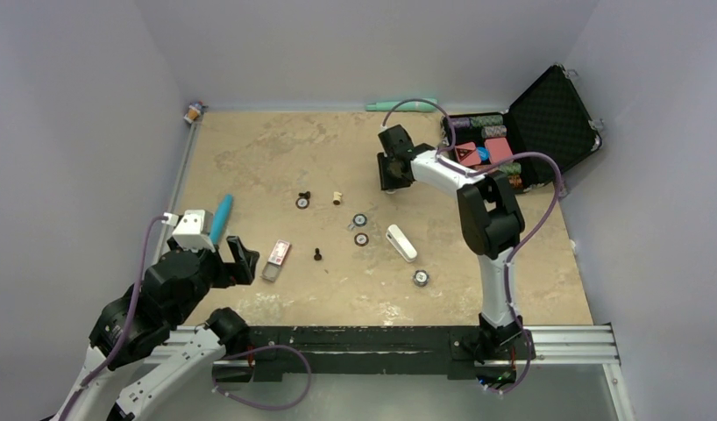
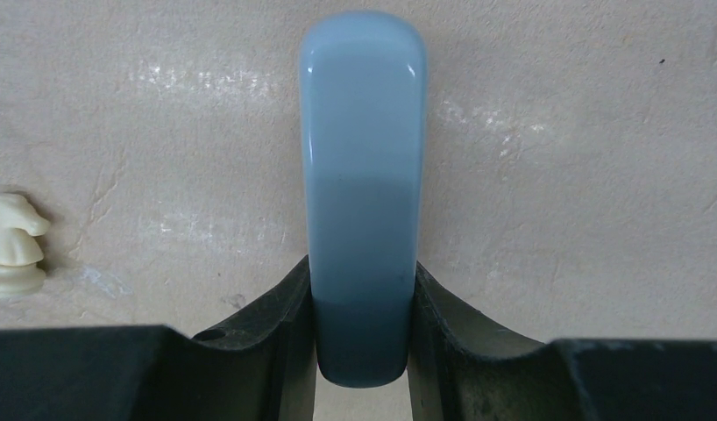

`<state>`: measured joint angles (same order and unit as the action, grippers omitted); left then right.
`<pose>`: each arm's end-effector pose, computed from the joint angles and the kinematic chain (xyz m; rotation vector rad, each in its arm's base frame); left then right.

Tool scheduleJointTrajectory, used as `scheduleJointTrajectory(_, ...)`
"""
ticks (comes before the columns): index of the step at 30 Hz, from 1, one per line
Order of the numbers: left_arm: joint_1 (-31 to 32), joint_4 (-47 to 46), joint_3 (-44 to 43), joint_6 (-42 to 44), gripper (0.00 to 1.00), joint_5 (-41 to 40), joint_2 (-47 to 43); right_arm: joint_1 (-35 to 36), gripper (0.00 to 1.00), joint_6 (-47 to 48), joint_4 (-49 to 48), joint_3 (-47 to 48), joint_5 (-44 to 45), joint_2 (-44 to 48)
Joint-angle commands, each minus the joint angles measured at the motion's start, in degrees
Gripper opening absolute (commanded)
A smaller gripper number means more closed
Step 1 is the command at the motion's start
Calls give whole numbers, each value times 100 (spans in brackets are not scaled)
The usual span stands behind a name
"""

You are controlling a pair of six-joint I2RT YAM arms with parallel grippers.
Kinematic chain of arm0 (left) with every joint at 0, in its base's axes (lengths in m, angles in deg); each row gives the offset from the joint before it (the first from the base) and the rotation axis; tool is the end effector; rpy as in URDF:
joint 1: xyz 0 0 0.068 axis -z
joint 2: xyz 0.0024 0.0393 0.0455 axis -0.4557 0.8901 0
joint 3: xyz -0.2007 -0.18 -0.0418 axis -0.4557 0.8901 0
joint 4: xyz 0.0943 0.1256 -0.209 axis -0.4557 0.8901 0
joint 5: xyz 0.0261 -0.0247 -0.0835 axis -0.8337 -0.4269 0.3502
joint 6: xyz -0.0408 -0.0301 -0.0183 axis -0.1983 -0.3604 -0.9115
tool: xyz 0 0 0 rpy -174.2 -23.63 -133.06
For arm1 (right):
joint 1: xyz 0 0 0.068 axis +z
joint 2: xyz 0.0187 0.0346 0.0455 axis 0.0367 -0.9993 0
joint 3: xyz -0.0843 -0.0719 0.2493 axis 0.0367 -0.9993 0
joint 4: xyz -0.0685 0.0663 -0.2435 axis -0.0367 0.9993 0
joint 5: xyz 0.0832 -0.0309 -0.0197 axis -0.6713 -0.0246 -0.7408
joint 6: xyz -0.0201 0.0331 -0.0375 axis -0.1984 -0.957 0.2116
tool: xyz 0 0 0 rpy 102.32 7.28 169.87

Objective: Unload the staples from the stapler

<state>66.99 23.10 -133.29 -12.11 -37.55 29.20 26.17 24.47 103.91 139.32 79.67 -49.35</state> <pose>0.0348 -0.0100 0.3395 -0.0918 2.0507 -0.3295 0.4047 0.2120 0.1850 -0.1874 2.5348 0.1354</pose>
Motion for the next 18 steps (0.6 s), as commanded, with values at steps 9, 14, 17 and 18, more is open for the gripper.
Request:
scheduleJointTrajectory(9,-20,-200,22,130,99,-82,-14,-58,1,155,-27,214,-139,-33)
scheduleJointTrajectory(14,-21,-185,22,130,99,-84,-21,-59,2,62,-1,-4,-46,123)
scheduleJointTrajectory(17,-23,-189,23,122,98,-97,-26,-58,4,-64,-59,-249,-55,258)
scheduleJointTrajectory(18,-19,-187,17,121,99,-104,-20,-59,5,-96,-101,-357,-123,310)
